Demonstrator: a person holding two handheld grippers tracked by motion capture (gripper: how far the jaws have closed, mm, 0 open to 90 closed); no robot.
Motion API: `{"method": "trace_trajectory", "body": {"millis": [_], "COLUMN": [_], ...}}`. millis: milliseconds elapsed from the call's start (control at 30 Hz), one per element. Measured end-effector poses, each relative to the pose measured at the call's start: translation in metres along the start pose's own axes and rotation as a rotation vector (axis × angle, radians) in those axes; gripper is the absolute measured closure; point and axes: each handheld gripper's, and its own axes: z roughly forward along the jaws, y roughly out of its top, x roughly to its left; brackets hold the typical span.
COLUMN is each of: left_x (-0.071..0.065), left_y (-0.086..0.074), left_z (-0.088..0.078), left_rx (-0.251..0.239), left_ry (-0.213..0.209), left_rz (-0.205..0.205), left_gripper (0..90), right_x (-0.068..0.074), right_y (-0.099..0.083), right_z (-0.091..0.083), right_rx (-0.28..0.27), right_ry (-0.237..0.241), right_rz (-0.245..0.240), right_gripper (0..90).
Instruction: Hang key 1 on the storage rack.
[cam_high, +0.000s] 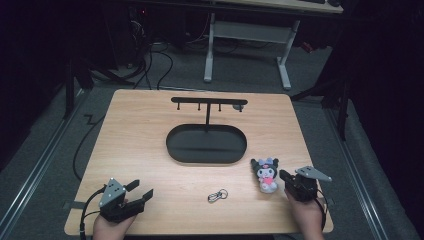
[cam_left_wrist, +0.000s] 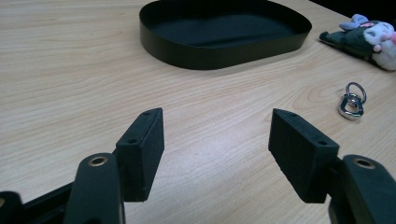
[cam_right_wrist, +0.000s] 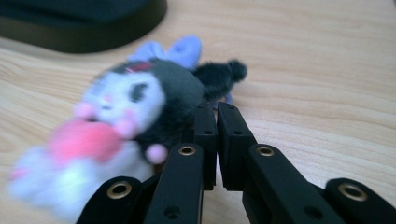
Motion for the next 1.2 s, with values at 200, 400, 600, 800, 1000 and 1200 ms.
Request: {"method": "trace_trajectory", "body": {"millis": [200, 400, 600, 800, 1000, 1200], "left_x": [-0.003, -0.005, -0.004, -0.007, -0.007, -0.001], "left_y": [0.004, 0.007, 0.010, 0.012, 0.020, 0.006], "left_z": [0.013, 0.016, 0.020, 0.023, 0.022, 0.018], "left_rx": [0.014, 0.006, -0.003, -0.002, 0.013, 0.053], "left_ry": [-0.027, -0.044, -0.050, -0.056, -0.067, -0.017], "left_rz": [0.014, 0.026, 0.029, 0.051, 0.043, 0.059], "left_gripper": [36.2, 36.0, 34.5, 34.5, 33.3, 31.8], "right_x": [0.051, 0.072, 0.057, 0.045, 0.055, 0.063], "right_y": [0.002, -0.008, -0.017, -0.020, -0.020, -0.019], "right_z": [-0.022, 0.001, -0.002, -0.012, -0.007, -0.001], "right_rx": [-0.058, 0.065, 0.086, 0.075, 0.084, 0.099], "right_ry": [0.155, 0.199, 0.134, 0.108, 0.152, 0.162], "right_rz": [-0.054, -0.104, -0.075, -0.035, -0.060, -0.076], "right_gripper": [90.0, 90.0, 90.0, 88.7, 79.0, 75.3]}}
